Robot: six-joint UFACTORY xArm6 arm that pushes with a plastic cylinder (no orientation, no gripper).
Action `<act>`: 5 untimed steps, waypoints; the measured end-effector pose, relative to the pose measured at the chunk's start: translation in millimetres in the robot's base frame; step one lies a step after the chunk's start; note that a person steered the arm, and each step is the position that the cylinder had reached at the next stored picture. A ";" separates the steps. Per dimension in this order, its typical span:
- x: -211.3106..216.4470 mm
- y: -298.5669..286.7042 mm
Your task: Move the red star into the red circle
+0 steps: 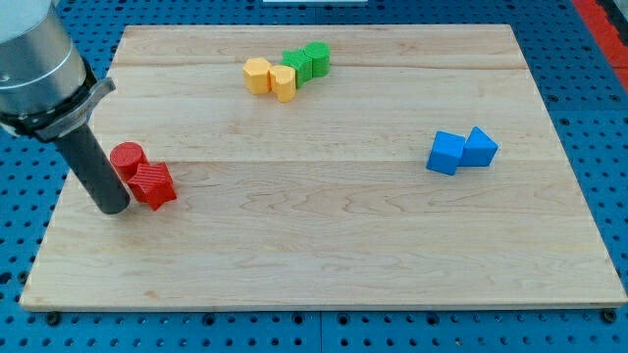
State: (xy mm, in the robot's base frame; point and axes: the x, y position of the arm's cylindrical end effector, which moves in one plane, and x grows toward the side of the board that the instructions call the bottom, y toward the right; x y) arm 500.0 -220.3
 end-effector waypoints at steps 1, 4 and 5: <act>-58.1 2.2; -144.6 2.5; -165.7 2.5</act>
State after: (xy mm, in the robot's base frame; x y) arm 334.4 -217.7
